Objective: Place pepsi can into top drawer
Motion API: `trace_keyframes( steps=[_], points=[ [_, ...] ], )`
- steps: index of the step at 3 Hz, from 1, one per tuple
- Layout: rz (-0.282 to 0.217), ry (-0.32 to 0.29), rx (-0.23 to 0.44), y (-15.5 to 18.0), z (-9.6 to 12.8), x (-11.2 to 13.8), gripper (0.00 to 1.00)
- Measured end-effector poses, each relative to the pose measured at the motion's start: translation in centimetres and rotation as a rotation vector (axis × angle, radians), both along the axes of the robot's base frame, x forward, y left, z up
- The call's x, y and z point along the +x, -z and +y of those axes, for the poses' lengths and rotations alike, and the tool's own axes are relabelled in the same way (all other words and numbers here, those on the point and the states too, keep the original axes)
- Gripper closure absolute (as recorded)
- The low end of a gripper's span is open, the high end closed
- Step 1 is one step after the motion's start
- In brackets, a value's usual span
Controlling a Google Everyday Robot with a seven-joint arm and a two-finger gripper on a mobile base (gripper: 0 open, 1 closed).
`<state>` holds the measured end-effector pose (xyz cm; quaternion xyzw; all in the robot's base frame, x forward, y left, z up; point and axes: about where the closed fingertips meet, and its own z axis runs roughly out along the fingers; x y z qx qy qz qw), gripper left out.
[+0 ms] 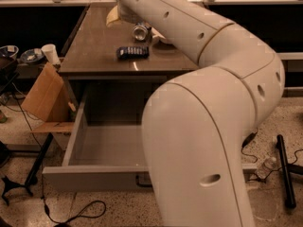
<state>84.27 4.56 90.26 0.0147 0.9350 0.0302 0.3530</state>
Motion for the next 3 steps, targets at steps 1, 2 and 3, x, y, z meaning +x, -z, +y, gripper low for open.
trace_keyframes(
  steps=[1,2,3],
  points=[
    [0.000,0.000,0.000,0.00,0.00,0.00,0.00],
    [-0.015,-0.010,0.012,0.16,0.22,0.02,0.00],
    [-0.054,0.010,0.024,0.64,0.54,0.65,0.00]
  ],
)
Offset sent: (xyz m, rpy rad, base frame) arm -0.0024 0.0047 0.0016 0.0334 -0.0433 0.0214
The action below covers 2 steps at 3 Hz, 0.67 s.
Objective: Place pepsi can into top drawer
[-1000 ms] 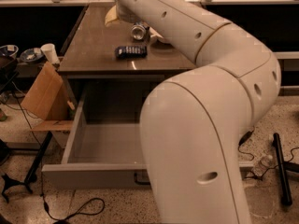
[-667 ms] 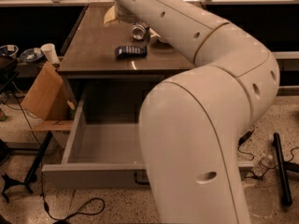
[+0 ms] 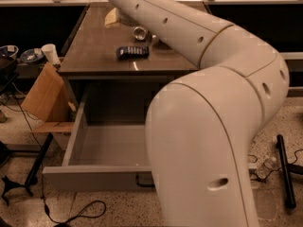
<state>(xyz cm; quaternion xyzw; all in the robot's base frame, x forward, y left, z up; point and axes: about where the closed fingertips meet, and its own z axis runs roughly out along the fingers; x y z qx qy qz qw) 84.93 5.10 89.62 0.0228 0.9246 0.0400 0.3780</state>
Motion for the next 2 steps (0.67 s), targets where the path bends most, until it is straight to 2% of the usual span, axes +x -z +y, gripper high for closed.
trace_keyframes(
  steps=[2],
  points=[
    [-0.092,0.128,0.048,0.6,-0.8,2.8,0.00]
  ],
)
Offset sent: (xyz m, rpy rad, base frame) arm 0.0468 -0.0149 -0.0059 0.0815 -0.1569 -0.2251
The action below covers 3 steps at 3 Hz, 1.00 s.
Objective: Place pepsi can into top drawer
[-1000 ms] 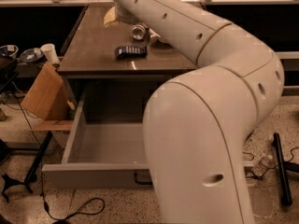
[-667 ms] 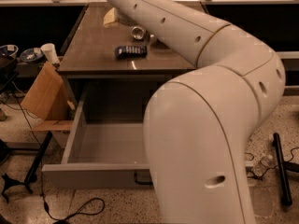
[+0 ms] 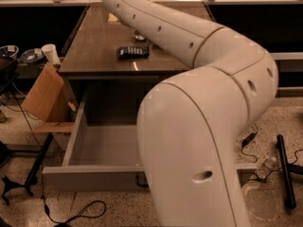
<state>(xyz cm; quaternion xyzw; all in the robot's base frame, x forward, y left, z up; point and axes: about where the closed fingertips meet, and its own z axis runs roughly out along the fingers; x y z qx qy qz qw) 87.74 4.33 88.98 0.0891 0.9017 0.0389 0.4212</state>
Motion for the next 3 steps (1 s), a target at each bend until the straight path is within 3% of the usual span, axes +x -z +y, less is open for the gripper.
trace_keyframes(
  steps=[1,3],
  points=[
    [-0.052,0.029,-0.007,0.2,-0.3,1.6,0.00],
    [-0.186,-0.088,-0.119,0.4,-0.5,3.6,0.00]
  ],
)
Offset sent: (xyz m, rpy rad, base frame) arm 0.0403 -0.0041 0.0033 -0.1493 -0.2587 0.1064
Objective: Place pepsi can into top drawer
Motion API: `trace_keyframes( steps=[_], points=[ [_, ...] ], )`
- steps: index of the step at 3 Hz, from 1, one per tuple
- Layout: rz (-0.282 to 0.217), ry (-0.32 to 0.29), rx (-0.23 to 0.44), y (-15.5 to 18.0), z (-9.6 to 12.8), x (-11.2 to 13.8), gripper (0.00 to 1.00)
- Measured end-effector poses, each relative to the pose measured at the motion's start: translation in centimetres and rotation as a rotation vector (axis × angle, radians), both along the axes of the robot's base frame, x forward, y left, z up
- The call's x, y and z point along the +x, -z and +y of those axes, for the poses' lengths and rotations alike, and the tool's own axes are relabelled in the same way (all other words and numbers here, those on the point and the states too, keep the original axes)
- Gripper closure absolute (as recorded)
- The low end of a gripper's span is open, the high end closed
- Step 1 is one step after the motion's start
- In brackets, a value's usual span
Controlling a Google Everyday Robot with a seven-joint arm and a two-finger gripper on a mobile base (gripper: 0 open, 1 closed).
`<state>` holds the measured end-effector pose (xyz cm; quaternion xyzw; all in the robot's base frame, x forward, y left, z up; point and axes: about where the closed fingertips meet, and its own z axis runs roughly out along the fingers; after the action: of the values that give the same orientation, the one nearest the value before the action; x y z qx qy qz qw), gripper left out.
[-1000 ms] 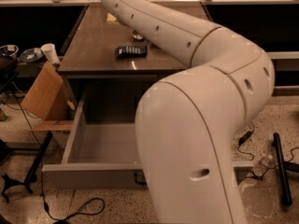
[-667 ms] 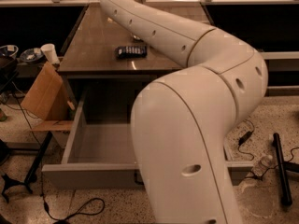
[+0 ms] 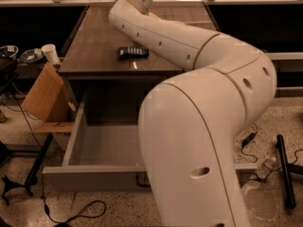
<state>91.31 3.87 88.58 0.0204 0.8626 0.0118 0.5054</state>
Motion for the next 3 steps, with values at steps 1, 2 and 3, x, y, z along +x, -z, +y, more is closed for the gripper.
trace_keyframes(
  steps=[1,2,3],
  points=[
    [-0.023,-0.052,-0.035,0.5,0.0,0.3,0.00],
    [-0.023,-0.094,-0.075,1.4,0.1,0.4,0.00],
    [-0.016,-0.116,-0.101,1.9,0.4,0.3,0.00]
  ],
)
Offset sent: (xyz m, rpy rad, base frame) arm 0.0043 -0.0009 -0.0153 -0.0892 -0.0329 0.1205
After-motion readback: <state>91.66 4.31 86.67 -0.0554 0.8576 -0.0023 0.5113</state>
